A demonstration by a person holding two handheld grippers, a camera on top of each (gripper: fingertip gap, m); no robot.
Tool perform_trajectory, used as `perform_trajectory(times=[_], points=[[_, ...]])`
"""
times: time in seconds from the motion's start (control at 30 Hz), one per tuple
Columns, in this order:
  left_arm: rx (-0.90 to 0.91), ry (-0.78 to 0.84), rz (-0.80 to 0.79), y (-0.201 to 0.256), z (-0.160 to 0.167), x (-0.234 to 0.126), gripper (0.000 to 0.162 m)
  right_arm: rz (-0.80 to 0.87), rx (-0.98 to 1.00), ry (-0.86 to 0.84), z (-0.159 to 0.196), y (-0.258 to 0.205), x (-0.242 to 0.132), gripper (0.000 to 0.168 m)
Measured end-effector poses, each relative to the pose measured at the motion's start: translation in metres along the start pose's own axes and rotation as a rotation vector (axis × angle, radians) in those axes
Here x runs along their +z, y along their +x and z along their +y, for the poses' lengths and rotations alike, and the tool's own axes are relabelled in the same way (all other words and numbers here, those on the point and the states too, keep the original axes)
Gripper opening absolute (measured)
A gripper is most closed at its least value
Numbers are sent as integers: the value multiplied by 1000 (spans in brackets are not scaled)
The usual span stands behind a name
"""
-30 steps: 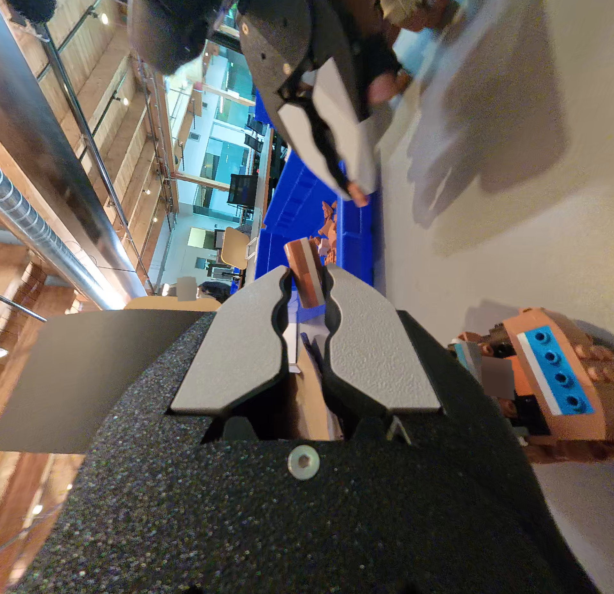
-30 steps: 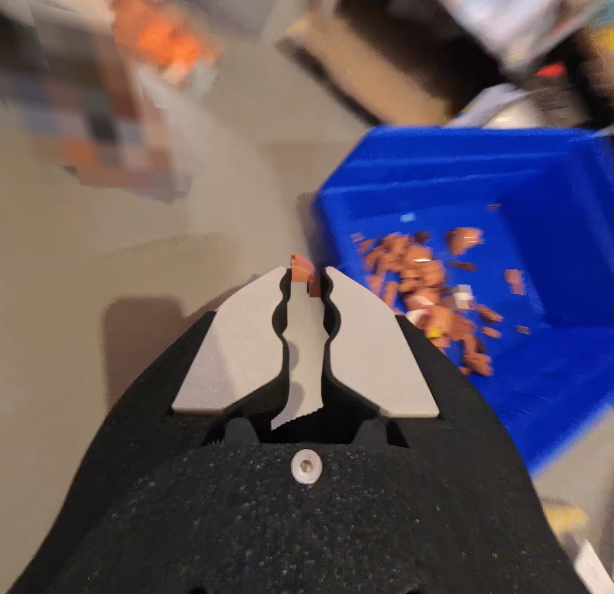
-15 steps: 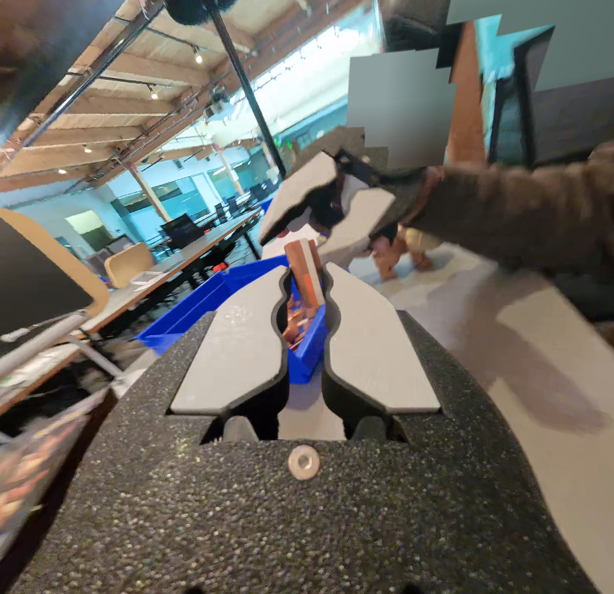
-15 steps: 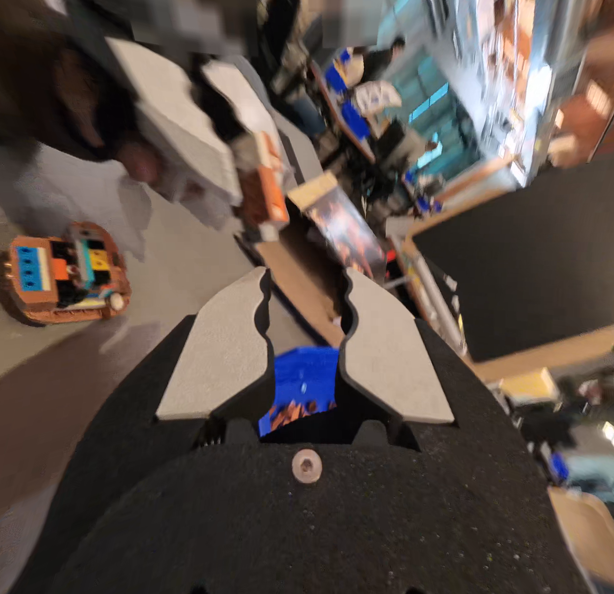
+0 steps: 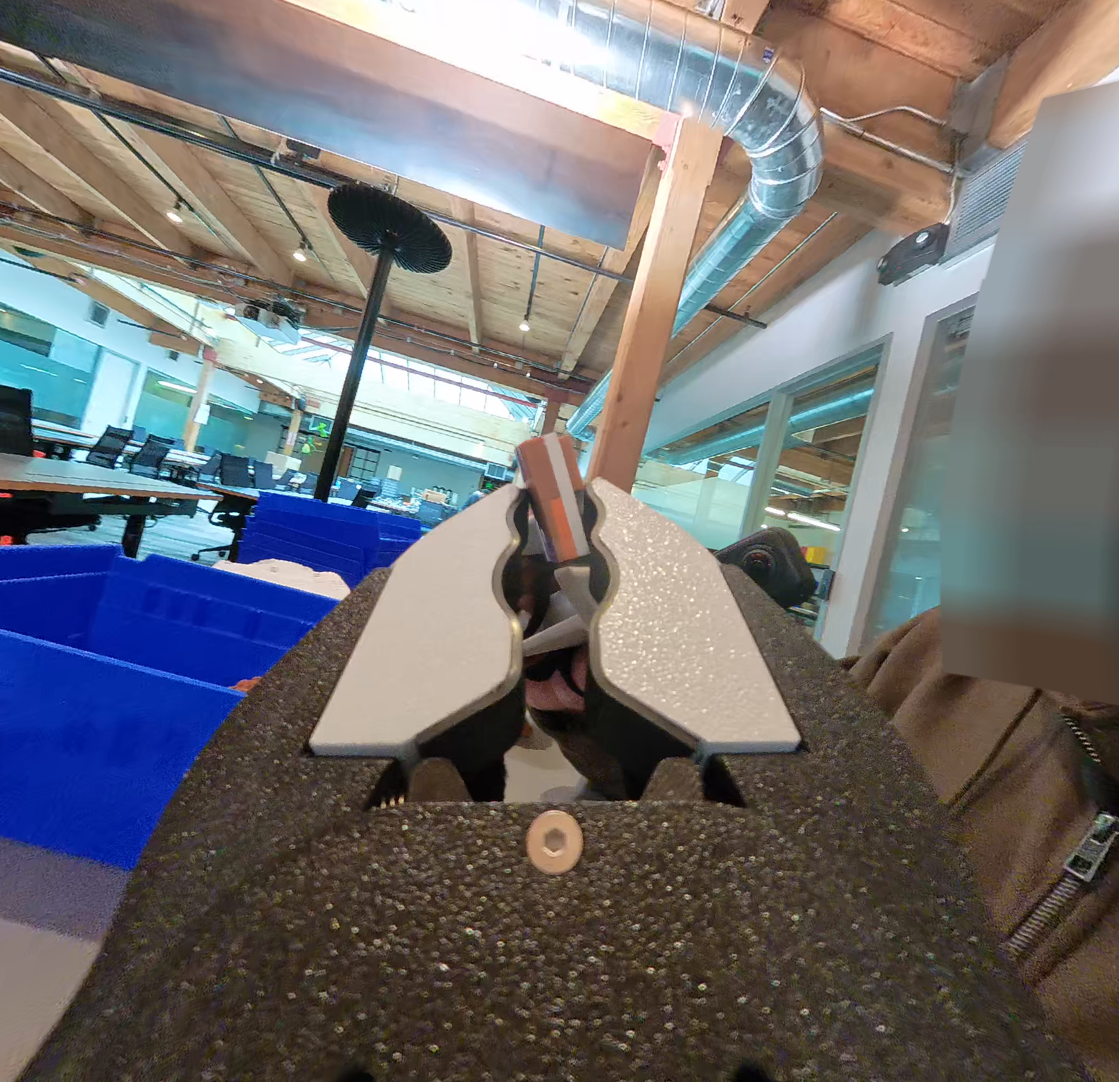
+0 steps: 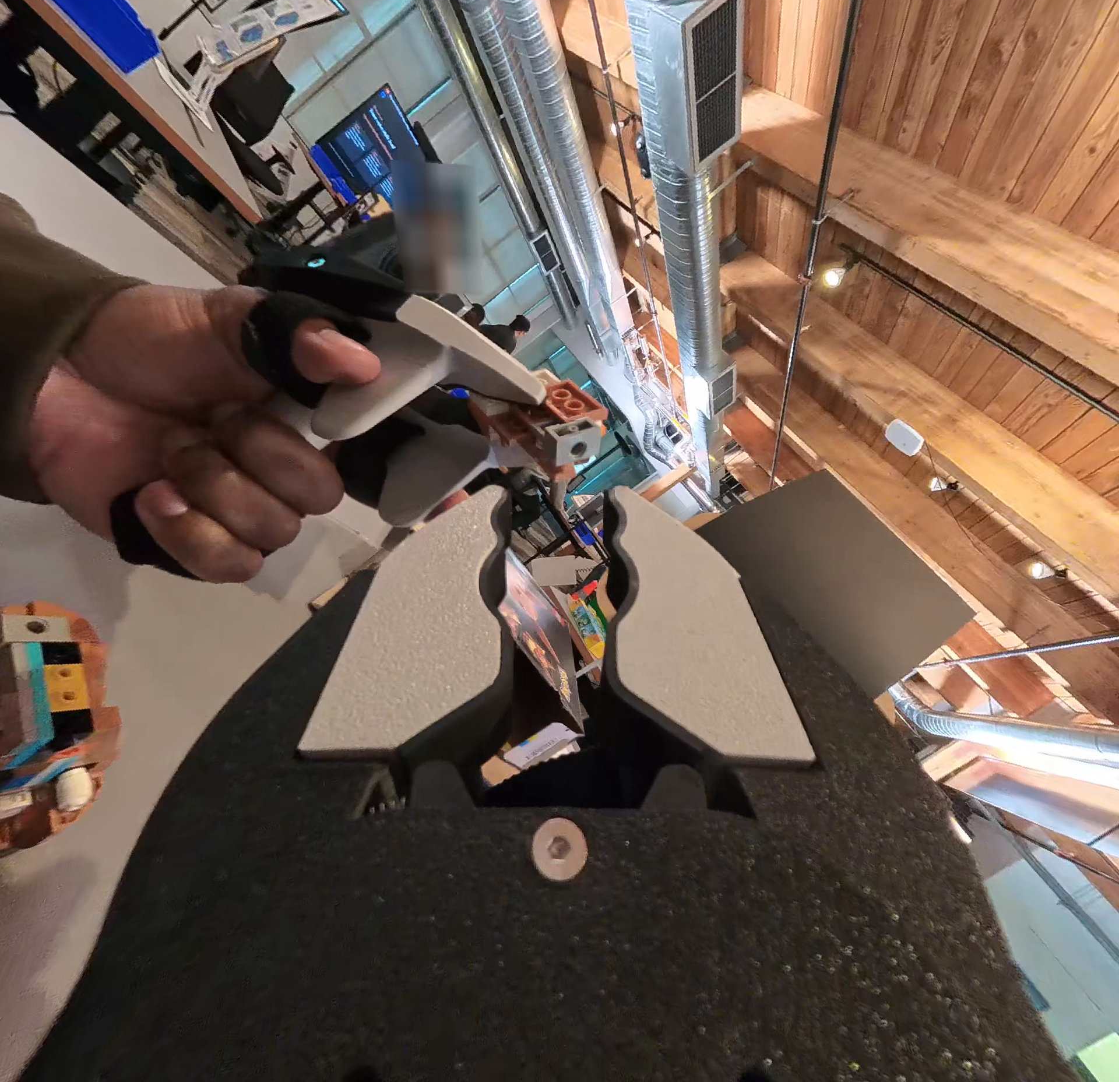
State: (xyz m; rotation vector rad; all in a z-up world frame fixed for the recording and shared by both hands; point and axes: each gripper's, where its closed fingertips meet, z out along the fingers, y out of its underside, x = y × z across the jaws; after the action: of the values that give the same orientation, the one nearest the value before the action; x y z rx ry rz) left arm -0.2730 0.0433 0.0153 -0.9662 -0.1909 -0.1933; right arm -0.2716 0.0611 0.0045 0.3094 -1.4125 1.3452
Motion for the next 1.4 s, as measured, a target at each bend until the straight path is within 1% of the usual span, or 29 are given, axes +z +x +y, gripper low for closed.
perform_trajectory(times=[0.23,0.37,0.47,0.57,0.77,0.83,0.9,0.93,0.97,1.0,1.1,1.2,1.23,1.27,1.4], points=[[-108,-5,98,12,10,9,17,12,29,47,-11,3,-4,28],[-170,-8,113,12,16,12,17,5,30,52,-11,3,-6,19],[-187,-12,123,13,17,13,17,-6,38,64,-12,2,-7,17],[-177,-27,117,14,18,14,17,-18,34,64,-11,2,-9,12],[-112,-71,99,16,19,14,17,-31,17,75,-11,0,-11,11],[-41,-95,88,18,20,14,16,-34,13,75,-10,0,-11,11],[150,-144,42,20,22,15,16,-47,19,73,-9,-1,-12,11],[302,-181,7,21,23,15,16,-69,38,79,-9,-2,-13,14],[493,-214,-37,23,22,14,16,-107,76,96,-10,-3,-15,18],[709,-234,-80,26,20,14,16,-163,134,120,-12,-6,-18,18],[1403,-276,-180,40,15,11,17,-346,364,191,-19,-13,-29,20],[1955,-411,-211,37,31,9,17,-463,538,245,-24,-13,-37,21],[2080,-474,-206,31,38,8,17,-488,572,258,-26,-13,-38,21],[2145,-504,-193,29,44,9,17,-515,598,264,-27,-13,-40,21],[2188,-500,-167,33,50,11,17,-591,657,258,-26,-18,-44,21]])
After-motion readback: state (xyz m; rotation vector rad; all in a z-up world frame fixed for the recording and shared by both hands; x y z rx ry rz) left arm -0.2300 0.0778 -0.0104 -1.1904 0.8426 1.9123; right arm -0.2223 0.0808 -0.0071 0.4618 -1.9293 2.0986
